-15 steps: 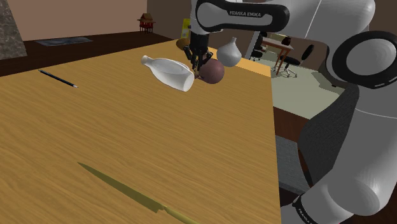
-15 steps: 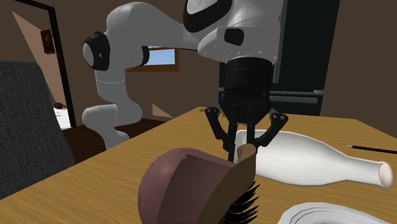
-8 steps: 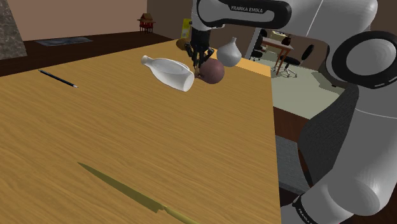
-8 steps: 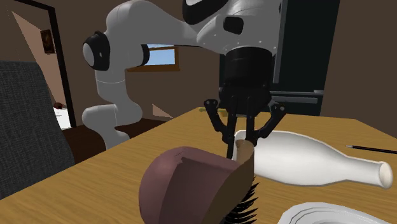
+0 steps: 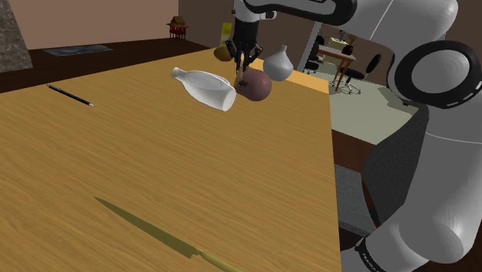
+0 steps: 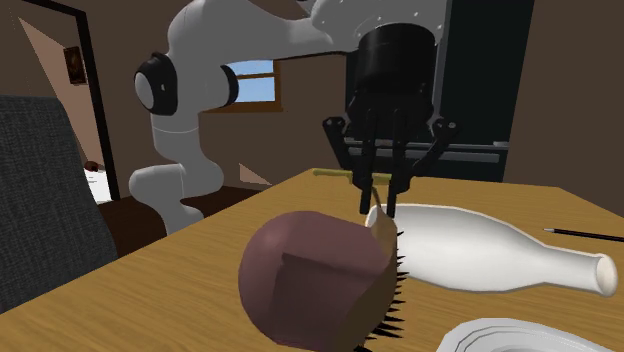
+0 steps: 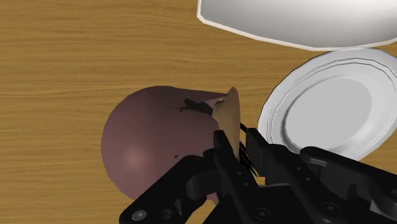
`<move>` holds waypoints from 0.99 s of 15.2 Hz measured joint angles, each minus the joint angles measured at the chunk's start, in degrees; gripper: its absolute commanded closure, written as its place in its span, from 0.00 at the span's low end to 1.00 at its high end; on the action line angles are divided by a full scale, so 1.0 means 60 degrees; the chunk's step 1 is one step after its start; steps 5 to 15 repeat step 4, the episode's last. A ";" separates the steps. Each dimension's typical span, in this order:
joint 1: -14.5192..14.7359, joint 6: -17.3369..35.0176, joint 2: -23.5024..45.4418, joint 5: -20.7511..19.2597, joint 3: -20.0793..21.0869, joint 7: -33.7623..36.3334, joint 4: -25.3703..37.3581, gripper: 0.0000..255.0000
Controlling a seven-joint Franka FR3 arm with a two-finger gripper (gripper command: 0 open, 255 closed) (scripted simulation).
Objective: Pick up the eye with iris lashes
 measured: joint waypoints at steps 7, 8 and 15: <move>0.0185 -0.0623 0.0276 -0.0100 -0.0024 -0.0154 0.0917 1.00; 0.0185 -0.0623 0.0276 -0.0100 -0.0024 -0.0154 0.0917 1.00; 0.0185 -0.0623 0.0276 -0.0100 -0.0024 -0.0154 0.0917 1.00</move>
